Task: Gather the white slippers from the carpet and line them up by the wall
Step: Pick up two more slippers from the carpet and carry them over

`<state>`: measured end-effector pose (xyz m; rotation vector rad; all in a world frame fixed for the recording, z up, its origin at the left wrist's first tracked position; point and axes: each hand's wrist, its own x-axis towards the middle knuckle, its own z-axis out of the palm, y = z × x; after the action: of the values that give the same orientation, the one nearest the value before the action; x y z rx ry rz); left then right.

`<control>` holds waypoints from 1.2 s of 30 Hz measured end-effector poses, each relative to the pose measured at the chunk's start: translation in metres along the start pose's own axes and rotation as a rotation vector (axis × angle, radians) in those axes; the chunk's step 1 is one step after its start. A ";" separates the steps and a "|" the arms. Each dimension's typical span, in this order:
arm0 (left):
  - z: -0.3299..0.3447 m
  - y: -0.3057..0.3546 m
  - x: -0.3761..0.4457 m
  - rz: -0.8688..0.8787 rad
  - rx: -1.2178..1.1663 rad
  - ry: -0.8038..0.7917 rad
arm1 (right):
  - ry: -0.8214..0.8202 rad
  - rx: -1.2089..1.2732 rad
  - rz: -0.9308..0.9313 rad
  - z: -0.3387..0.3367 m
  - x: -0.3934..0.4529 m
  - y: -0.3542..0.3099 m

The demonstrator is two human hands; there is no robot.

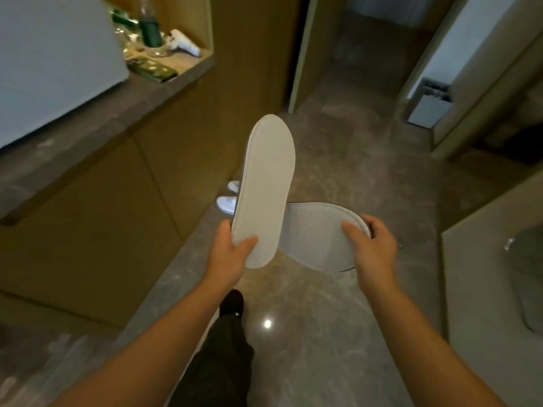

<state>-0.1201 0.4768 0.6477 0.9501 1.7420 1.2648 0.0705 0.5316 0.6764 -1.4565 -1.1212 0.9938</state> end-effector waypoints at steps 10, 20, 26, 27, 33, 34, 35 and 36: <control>0.104 0.065 0.235 0.025 0.029 -0.201 | 0.255 -0.046 0.086 0.023 0.199 -0.011; 0.245 0.093 0.392 0.009 0.149 -0.201 | 0.304 -0.086 0.212 -0.004 0.391 0.018; 0.344 0.115 0.471 -0.091 0.077 -0.055 | 0.147 -0.065 0.239 -0.011 0.559 0.027; 0.356 0.120 0.483 -0.109 0.068 -0.029 | 0.116 -0.064 0.240 -0.008 0.584 0.025; 0.389 0.130 0.558 -0.229 0.061 0.141 | -0.078 -0.089 0.294 0.043 0.698 0.029; 0.390 0.127 0.572 -0.257 0.058 0.164 | -0.100 -0.102 0.308 0.056 0.715 0.033; 0.391 0.123 0.588 -0.282 0.059 0.189 | -0.125 -0.116 0.321 0.070 0.731 0.037; 0.390 0.117 0.605 -0.304 0.061 0.214 | -0.151 -0.131 0.332 0.085 0.747 0.042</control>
<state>-0.0139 1.1953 0.5841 0.5691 2.0122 1.1509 0.1679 1.2744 0.5991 -1.7348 -1.0888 1.2978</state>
